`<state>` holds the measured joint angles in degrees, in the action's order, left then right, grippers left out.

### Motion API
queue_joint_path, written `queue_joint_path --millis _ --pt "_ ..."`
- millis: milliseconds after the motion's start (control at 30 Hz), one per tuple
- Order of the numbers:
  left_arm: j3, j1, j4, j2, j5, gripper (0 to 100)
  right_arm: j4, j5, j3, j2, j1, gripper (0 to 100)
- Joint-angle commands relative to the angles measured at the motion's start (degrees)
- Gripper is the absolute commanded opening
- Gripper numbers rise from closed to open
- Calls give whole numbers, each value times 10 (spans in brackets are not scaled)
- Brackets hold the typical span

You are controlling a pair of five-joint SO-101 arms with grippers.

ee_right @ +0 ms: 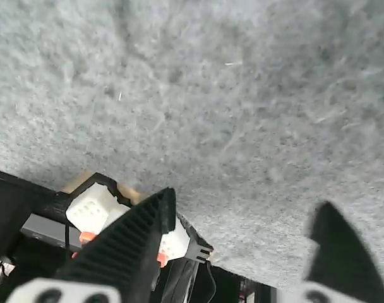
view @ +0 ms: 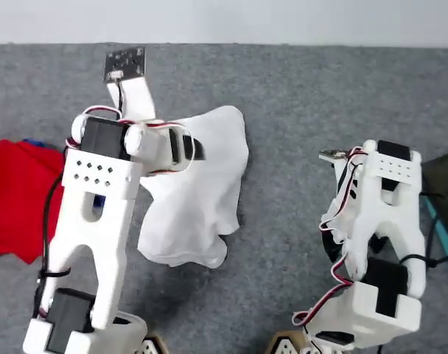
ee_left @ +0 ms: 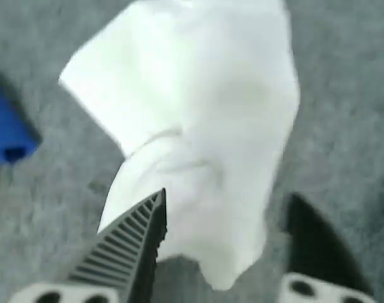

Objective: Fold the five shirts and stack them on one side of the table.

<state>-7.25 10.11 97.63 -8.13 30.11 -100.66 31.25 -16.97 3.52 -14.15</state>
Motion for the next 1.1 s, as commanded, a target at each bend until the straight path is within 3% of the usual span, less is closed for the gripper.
queue_joint_path --millis 0,100,233,433,567,833,1067 --pt "-29 -14 27 -27 15 352 -12 4 8 -25 7 459" --pt "-49 -89 28 -26 15 338 -15 8 8 -25 35 453" --pt "-23 -244 29 -22 -3 336 -18 5 23 -26 138 453" --pt "97 -458 29 -26 -222 335 -24 5 111 -26 340 452" --pt "143 -571 27 -23 -302 335 -24 5 168 -26 457 452" --pt "190 -682 27 -23 -353 335 -24 5 280 -20 617 452" --pt "190 -700 29 -25 -348 335 0 7 281 103 609 452"
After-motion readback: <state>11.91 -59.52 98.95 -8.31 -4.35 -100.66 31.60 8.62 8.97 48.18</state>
